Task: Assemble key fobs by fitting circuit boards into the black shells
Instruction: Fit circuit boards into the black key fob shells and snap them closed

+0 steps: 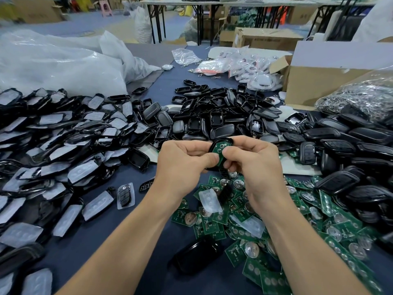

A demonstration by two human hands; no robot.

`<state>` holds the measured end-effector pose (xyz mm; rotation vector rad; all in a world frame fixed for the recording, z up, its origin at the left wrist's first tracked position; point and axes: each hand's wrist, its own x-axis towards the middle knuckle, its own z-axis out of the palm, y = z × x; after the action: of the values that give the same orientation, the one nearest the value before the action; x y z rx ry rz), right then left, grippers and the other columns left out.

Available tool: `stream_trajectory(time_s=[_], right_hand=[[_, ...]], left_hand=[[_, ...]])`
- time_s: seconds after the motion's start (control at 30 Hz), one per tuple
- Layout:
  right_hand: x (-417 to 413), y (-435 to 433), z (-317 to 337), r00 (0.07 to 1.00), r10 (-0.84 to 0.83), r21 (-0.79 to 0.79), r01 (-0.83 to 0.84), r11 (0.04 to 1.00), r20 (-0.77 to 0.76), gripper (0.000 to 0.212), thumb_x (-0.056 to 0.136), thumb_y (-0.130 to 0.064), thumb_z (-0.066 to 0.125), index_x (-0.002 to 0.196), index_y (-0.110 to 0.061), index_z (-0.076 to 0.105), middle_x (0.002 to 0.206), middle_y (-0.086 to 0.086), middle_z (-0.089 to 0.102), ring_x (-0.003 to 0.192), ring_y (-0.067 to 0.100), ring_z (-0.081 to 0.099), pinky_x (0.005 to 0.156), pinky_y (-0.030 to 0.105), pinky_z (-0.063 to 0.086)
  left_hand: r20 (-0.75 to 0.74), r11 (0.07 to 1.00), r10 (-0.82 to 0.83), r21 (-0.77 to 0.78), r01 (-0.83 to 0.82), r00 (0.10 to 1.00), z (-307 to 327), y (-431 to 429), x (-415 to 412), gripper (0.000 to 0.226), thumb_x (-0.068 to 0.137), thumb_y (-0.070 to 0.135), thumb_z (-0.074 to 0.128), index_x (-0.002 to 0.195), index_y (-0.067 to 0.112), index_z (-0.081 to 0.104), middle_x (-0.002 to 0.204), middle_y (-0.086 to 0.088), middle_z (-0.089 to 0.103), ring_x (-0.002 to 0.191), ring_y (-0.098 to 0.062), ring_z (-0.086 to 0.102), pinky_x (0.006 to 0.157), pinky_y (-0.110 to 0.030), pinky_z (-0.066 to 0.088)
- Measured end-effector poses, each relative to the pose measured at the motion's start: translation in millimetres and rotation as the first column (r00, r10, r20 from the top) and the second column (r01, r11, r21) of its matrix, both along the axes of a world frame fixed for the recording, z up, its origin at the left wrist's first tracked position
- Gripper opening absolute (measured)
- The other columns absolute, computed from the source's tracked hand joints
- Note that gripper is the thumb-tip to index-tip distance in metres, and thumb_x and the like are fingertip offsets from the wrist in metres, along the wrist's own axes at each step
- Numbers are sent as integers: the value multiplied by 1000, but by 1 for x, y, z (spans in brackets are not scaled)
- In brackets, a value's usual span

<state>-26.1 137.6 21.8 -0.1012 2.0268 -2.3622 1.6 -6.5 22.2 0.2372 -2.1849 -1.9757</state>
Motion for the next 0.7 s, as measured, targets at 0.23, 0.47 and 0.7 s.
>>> stream_trajectory(time_s=[0.23,0.47,0.7], right_hand=[[0,-4,-1,997,13,62,-8,998,-82,11,72,-15,69,71,-18,79,63,9,62,54,13,53,50,22,44],[4,-8,-3,993,-87,63,92,994,-83,15,70,-16,70,66,-27,81,63,9,64,55,15,51,53,29,44],[2,-7,-3,1000,-2,39,3,999,-24,30,88,3,71,69,-19,78,63,5,62,54,12,53,51,20,44]], left_hand=[[-47,1000,2,-12,-3,999,3,-1,2,33,78,-2,84,80,31,81,76,5,80,68,-5,75,61,-16,55],[-90,998,-39,-43,35,995,2,2,4,45,79,-6,82,74,39,82,78,8,80,74,-7,77,66,-17,58],[-29,1000,16,-18,-16,999,2,-2,0,37,79,0,84,70,36,81,75,3,79,68,-8,73,60,-22,58]])
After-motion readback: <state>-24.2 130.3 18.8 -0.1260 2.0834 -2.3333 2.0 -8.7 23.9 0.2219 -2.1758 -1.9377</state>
